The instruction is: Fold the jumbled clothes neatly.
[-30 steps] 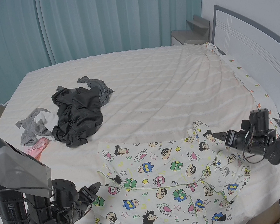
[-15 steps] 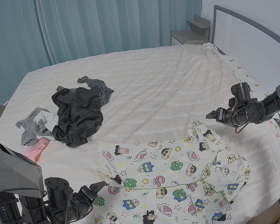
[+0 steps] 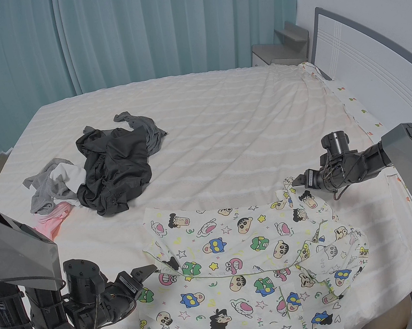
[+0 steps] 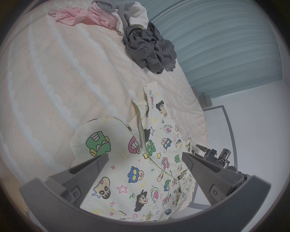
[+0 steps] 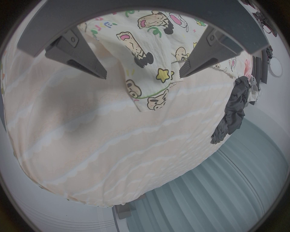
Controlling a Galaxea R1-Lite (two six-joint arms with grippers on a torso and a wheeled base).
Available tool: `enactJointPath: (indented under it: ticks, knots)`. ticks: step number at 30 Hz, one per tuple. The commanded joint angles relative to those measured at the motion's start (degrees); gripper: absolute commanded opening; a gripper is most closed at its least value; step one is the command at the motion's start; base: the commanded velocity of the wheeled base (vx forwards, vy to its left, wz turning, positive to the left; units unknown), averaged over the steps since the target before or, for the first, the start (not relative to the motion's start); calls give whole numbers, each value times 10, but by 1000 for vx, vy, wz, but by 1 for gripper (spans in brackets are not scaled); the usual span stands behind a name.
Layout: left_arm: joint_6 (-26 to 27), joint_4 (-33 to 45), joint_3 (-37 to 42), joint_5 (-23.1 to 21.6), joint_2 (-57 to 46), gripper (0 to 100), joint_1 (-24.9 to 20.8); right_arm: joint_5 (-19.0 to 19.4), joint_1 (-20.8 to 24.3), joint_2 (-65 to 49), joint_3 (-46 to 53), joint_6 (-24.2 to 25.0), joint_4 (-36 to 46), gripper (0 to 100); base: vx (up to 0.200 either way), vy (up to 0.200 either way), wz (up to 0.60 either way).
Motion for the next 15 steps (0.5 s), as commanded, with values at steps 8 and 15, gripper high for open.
enactJointPath:
  ticks: [8,15]
  knots:
    - [0,-10,9,2,5,100,1,-6,8,30,-25,1,-2,0,0,0,0]
    - [0,-10,9,3,7,100,1,-10,1,15,-22,10,-7,0,0,0,0]
